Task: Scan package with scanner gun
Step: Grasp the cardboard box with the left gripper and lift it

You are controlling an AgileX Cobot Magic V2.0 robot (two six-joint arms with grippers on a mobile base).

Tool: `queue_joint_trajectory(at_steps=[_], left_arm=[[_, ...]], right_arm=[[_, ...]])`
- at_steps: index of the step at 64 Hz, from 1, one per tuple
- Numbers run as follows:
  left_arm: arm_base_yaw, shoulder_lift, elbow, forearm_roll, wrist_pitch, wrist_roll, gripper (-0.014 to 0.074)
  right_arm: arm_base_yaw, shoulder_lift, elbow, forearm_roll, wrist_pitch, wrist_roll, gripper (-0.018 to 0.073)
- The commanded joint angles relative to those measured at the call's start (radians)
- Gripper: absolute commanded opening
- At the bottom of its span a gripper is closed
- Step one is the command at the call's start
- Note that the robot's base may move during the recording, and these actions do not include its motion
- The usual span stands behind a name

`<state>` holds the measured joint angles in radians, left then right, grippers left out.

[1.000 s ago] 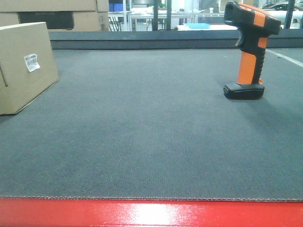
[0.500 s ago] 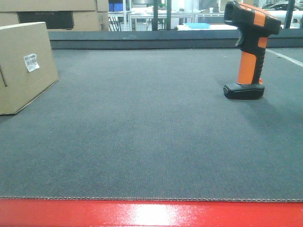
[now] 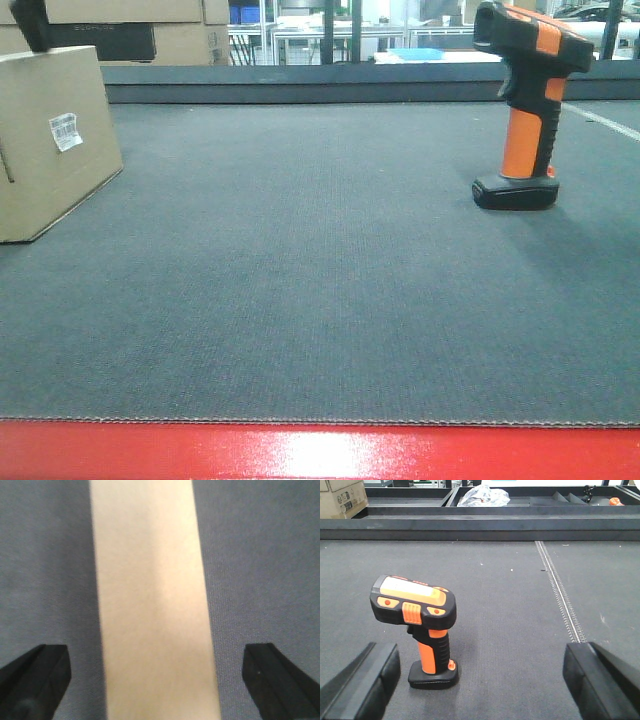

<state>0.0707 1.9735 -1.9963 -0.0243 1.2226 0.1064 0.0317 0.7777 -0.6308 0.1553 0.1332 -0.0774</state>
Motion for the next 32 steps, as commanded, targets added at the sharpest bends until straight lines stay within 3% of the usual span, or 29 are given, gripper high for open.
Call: queue_joint_trajectory(at_steps=[1,15,20,23,32], left_arm=[[-0.007,0.028,-0.012,-0.025,-0.007,0.005,0.0601],[-0.007,0.064,-0.012,-0.026,-0.002,0.005,0.0597],[-0.007,0.064,-0.012,-0.026,-0.002,0.005,0.0551],[-0.007,0.060,-0.012,-0.026,-0.004,0.005,0.0479],[-0.007,0.054,-0.015,-0.023,-0.008,0.005,0.0135]], right_arm=[[0.003,0.007,-0.008,0.000,-0.029,-0.002,0.0570],[0.003,0.010,-0.008,0.000,-0.035,-0.002,0.0570],[0.003,0.010,-0.008,0.000,-0.035,-0.002,0.0570],[0.003,0.010,-0.008,0.000,-0.035,-0.002,0.0570],[0.003,0.010,-0.008,0.000,-0.035,-0.002,0.0570]])
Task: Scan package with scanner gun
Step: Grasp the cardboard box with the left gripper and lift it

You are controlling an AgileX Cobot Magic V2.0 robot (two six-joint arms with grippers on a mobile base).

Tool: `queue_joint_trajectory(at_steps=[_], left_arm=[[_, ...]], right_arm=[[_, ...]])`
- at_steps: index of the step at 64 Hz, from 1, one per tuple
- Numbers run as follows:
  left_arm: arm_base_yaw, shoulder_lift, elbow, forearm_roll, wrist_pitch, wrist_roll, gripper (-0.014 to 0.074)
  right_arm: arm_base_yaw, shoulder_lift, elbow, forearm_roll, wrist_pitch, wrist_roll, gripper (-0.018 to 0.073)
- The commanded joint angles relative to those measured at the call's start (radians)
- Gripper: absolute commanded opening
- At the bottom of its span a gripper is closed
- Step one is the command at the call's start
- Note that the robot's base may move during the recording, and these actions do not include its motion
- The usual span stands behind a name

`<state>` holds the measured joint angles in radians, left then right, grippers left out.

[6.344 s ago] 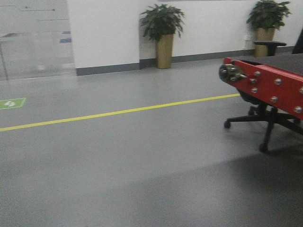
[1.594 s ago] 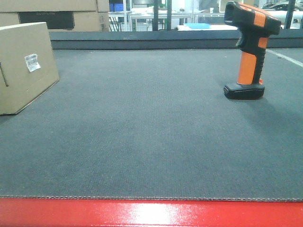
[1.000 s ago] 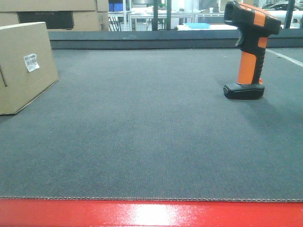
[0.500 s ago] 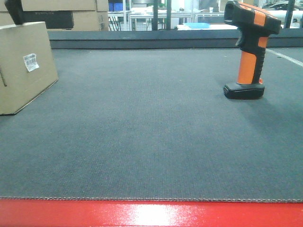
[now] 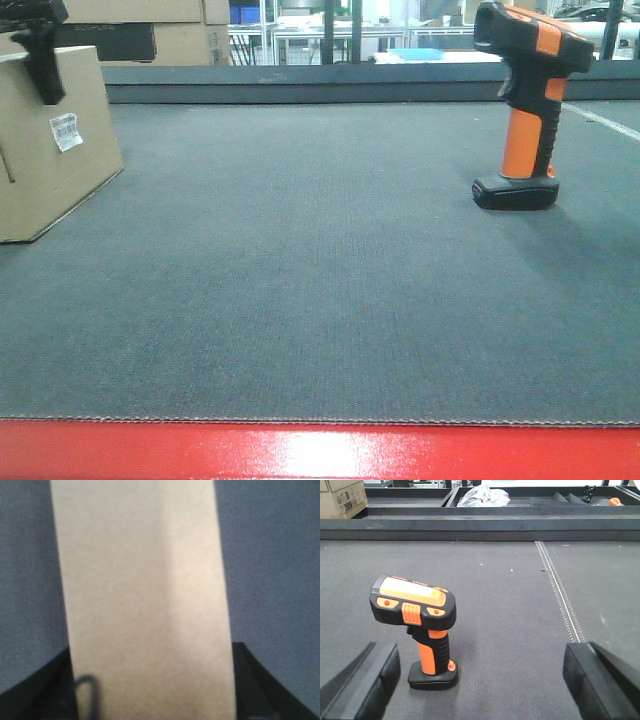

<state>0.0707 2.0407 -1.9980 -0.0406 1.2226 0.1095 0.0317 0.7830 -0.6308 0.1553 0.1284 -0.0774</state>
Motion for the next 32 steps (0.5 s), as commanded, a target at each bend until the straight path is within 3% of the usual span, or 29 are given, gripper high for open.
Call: queue_joint_trajectory(at_steps=[1,6,15,21,25,32], left_arm=[[-0.007,-0.013,-0.015,-0.007,-0.008,0.002,0.0077],[-0.007,-0.013,-0.036,-0.007,-0.002,0.002,-0.0113],[-0.007,-0.013,-0.125,-0.013,-0.002,0.002,-0.0111],[-0.007,-0.038,-0.157,-0.066,-0.002,0.002,-0.0111],[0.001,-0.066,-0.159,-0.166,-0.002,0.002,-0.0111],[0.027,-0.090,-0.159,-0.418,-0.002,0.002,-0.0111]], right_arm=[[0.003,0.005,-0.008,0.000,-0.030,-0.002,0.0570],[0.003,0.005,-0.008,0.000,-0.030,-0.002,0.0570],[0.003,0.005,-0.008,0.000,-0.028,-0.002,0.0570],[0.003,0.005,-0.008,0.000,-0.026,-0.002,0.0570],[0.003,0.005,-0.008,0.000,-0.026,-0.002,0.0570],[0.019,-0.002,-0.008,0.000,-0.019,-0.002,0.0570]])
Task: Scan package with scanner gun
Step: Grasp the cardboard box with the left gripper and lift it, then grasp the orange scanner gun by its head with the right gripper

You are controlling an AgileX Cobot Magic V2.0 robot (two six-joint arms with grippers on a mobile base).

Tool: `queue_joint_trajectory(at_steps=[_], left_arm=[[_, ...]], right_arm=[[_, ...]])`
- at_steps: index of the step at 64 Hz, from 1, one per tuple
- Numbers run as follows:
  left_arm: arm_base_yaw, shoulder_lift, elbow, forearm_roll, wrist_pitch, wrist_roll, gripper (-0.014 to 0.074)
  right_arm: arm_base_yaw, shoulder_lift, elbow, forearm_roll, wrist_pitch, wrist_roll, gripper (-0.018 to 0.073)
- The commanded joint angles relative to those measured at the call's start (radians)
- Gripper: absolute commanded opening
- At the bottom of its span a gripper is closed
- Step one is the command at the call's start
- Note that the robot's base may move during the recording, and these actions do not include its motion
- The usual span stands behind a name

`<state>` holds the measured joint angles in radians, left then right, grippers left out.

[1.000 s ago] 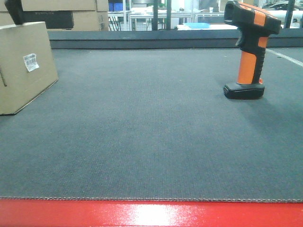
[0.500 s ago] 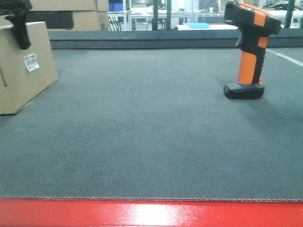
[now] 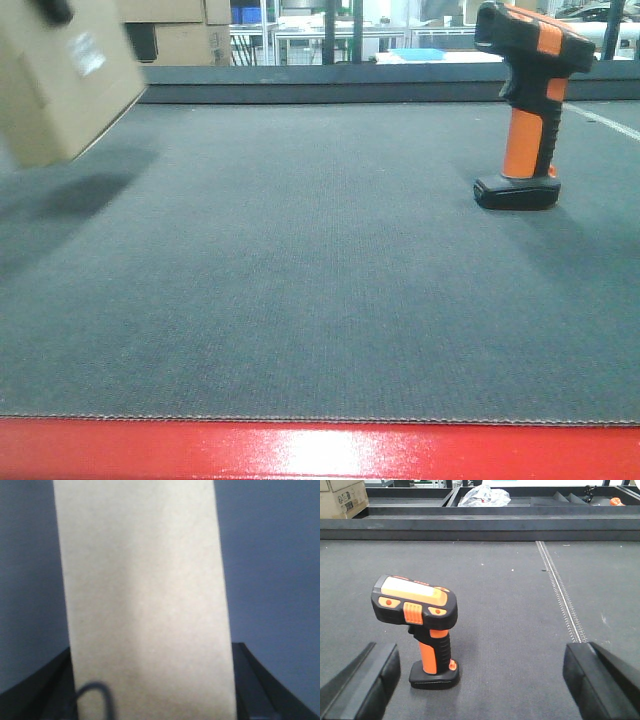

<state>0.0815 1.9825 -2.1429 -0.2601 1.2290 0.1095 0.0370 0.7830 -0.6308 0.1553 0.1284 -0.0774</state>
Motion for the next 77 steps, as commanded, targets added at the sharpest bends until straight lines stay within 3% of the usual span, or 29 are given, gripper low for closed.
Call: queue_joint_trajectory(at_steps=[1,8,19,26,43,61,71,77], left_arm=[[0.021,-0.031,-0.014,-0.229,-0.008,0.002,-0.0111],[0.050,-0.034,-0.003,-0.402,-0.008,0.002,-0.0111],[0.051,-0.037,0.062,-0.408,-0.008,0.002,-0.0111],[0.051,-0.052,0.143,-0.408,-0.008,0.002,-0.0111],[0.000,-0.061,0.215,-0.397,-0.008,0.018,-0.0111],[-0.017,-0.061,0.215,-0.414,-0.008,0.018,-0.0111],[-0.017,-0.061,0.215,-0.414,-0.008,0.018,-0.0111],[-0.017,-0.061,0.215,-0.414,-0.008,0.018,-0.0111]], right_arm=[[0.018,-0.002,-0.008,0.000,-0.019,-0.002,0.0570],[0.062,-0.012,-0.008,0.000,-0.001,-0.002,0.0570],[0.141,-0.016,-0.008,0.026,0.083,-0.002,0.0570],[0.173,-0.001,0.016,0.045,0.050,-0.002,0.0570],[0.175,0.101,0.156,0.043,-0.313,-0.002,0.0570],[0.175,0.338,0.163,0.043,-0.543,0.000,0.0570],[0.175,0.461,0.163,0.043,-0.673,0.114,0.0570],[0.185,0.532,0.163,0.040,-0.773,0.126,0.0570]])
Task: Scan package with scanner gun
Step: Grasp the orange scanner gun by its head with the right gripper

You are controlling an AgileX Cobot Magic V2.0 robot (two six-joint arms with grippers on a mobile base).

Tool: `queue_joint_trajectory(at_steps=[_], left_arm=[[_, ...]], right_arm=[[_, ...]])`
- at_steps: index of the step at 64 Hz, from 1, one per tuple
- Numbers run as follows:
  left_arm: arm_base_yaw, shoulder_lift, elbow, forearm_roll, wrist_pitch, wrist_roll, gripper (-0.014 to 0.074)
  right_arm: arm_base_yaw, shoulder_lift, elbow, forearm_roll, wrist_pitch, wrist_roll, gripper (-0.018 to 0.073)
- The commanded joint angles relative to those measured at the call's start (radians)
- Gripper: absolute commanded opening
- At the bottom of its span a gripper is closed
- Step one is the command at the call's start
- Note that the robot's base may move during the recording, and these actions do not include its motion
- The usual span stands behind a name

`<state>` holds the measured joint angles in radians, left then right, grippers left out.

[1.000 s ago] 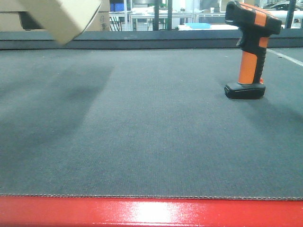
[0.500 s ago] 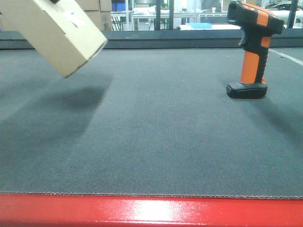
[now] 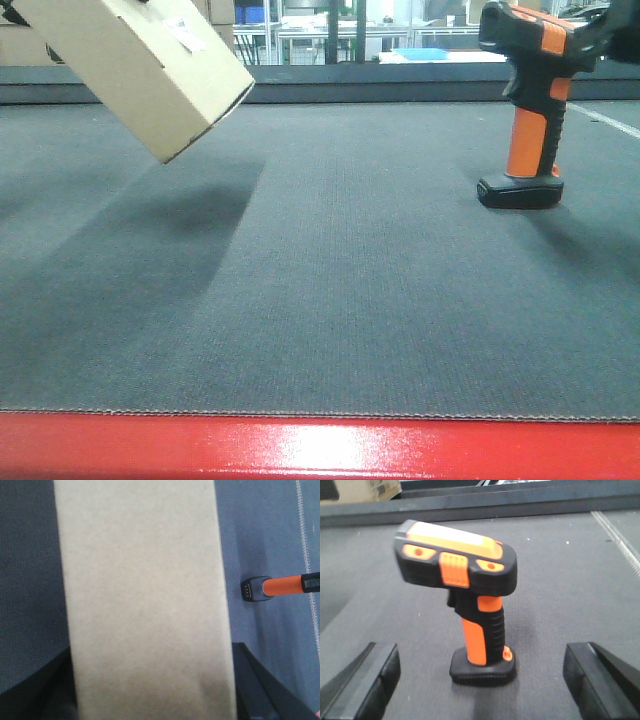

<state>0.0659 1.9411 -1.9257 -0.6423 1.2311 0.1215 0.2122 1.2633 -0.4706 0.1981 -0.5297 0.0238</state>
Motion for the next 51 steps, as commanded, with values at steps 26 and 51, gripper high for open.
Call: queue_joint_trajectory(at_steps=[26,51], left_arm=[[-0.002,-0.020,-0.002,-0.031,-0.010,0.006,-0.0111],[-0.002,-0.020,-0.002,-0.031,-0.010,0.006,-0.0111]], right_arm=[[0.071,0.283,-0.025,0.031,-0.357,0.027,0.0570],[0.071,0.371,-0.134,0.051,-0.358,0.027,0.0570]])
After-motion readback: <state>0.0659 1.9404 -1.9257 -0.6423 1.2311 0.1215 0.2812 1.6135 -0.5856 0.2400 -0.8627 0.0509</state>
